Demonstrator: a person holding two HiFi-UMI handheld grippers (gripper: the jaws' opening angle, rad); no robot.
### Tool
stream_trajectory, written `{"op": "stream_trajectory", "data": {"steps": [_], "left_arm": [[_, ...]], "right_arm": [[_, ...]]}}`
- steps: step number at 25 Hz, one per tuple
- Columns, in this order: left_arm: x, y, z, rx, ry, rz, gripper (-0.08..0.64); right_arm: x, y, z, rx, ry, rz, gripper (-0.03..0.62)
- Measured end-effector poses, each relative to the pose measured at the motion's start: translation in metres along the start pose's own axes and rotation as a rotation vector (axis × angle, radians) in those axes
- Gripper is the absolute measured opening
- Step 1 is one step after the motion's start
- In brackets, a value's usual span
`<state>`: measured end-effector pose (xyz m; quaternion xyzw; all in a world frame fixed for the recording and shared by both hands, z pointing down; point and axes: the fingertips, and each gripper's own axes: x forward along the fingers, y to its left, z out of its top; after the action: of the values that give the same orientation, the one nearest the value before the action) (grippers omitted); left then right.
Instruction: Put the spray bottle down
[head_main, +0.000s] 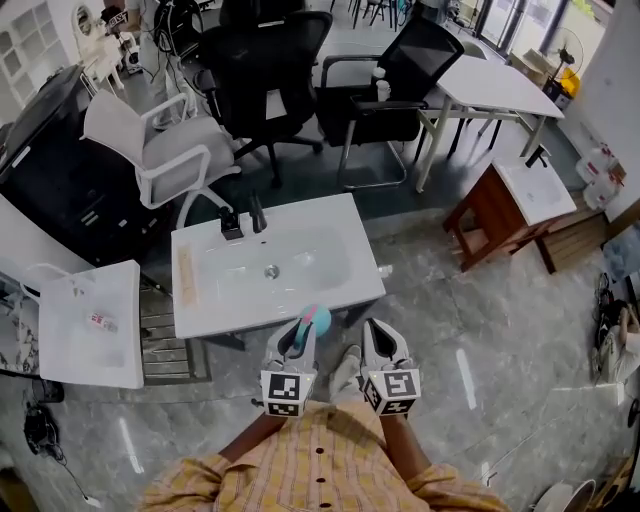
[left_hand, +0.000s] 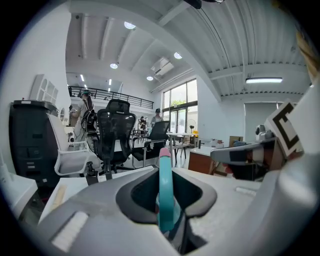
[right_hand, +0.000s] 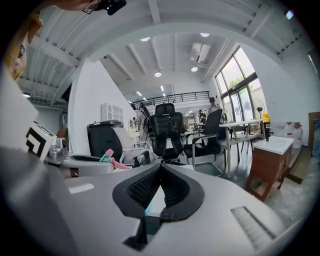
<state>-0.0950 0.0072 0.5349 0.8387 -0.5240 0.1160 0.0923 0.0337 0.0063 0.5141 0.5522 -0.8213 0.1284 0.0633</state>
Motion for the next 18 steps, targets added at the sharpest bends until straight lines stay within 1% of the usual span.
{"op": "stream_trajectory", "data": {"steps": [5, 10, 18], "left_arm": [[0.046, 0.012, 0.02, -0.006, -0.013, 0.051, 0.071], [0.094, 0.014, 0.041, 0.005, -0.02, 0.08, 0.071], [0.155, 0.007, 0.061, 0.016, -0.021, 0.126, 0.072]], "right_arm": [[0.044, -0.029, 0.027, -0.014, -0.022, 0.054, 0.002], [0.082, -0.065, 0.053, -0.019, -0.039, 0.09, 0.002], [0.123, -0.112, 0.068, -0.021, -0.035, 0.154, 0.002]]}}
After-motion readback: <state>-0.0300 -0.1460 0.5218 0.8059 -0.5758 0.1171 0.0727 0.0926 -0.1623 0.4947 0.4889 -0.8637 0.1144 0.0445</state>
